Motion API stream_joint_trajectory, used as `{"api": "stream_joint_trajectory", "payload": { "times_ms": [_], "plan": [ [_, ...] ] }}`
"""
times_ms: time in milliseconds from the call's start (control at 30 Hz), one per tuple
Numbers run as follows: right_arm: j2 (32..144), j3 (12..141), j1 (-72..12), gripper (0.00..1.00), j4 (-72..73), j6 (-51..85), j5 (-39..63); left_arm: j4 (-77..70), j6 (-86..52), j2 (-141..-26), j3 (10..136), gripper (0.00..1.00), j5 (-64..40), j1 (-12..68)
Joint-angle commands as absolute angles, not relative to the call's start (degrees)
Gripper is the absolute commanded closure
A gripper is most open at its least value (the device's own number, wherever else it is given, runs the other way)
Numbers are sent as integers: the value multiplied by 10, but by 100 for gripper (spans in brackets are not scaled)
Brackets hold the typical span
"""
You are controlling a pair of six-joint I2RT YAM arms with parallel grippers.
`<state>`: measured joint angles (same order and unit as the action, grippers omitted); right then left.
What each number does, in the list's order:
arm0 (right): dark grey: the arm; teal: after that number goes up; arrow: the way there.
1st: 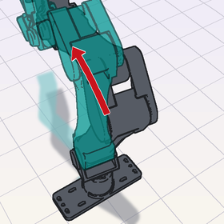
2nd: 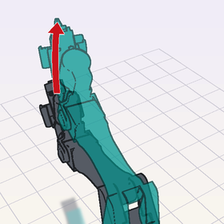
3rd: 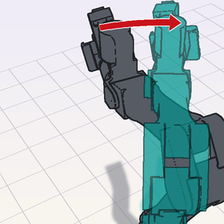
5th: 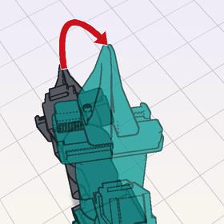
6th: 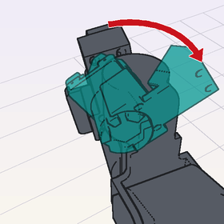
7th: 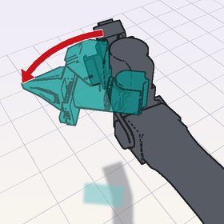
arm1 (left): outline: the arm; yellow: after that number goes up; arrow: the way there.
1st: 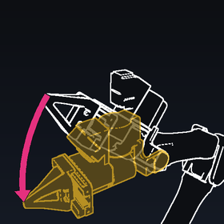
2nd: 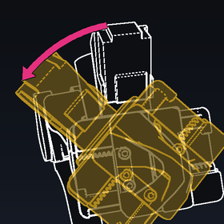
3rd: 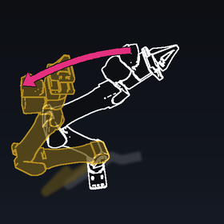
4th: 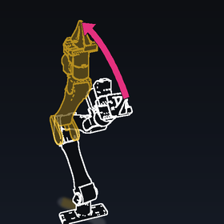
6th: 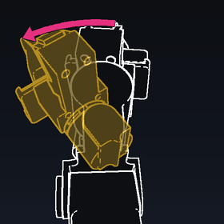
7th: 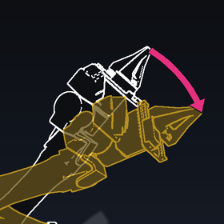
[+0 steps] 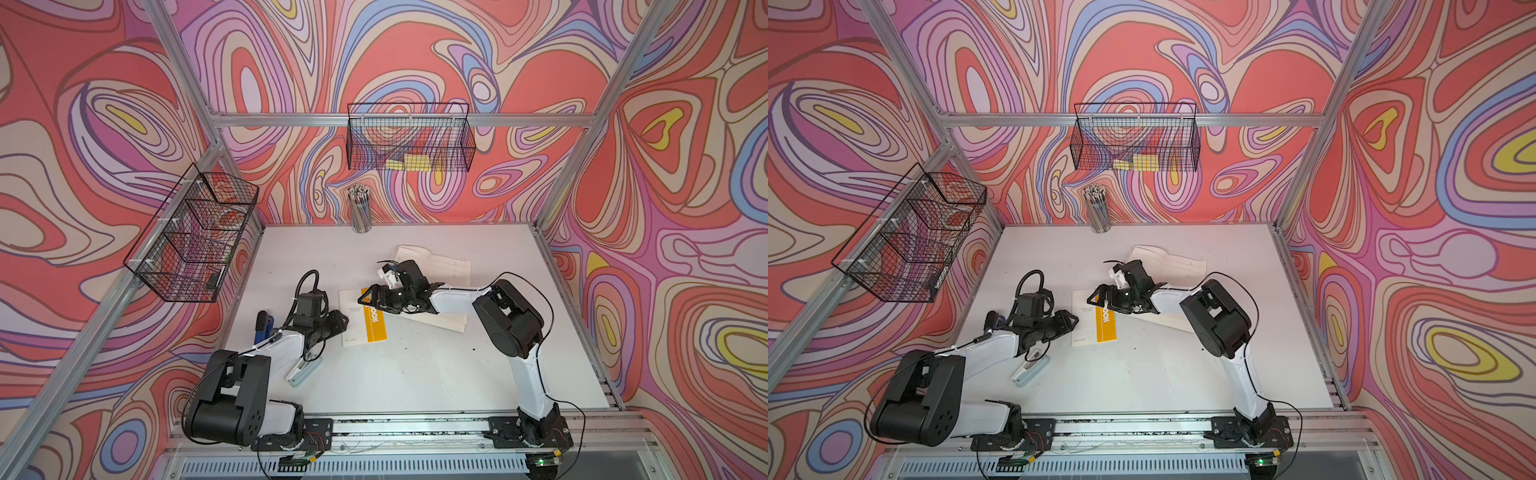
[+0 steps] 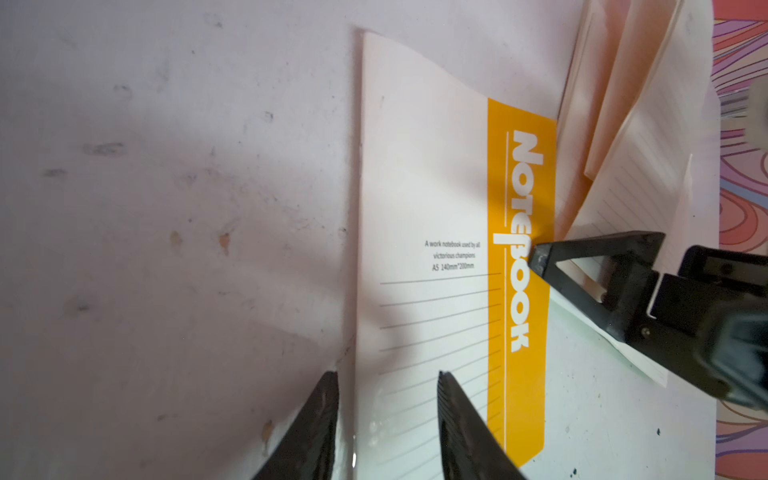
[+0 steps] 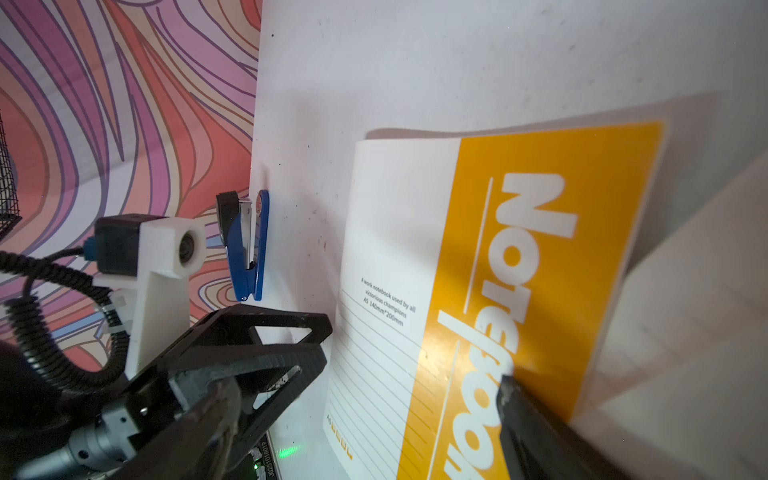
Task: Close the notebook
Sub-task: Pick up the notebook from the center of the board.
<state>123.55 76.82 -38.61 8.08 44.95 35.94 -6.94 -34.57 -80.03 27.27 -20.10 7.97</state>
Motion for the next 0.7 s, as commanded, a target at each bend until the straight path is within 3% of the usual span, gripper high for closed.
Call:
{"api": "stream_joint_trajectory", "payload": {
  "times_ms": [0,667],
  "plan": [
    [1255,767,-389,2,34,443,340,-99,-349,-827,284,59,-227,68],
    [1267,767,-389,2,43,454,344,-320,-408,-872,201,67,-405,20]
  ]
}}
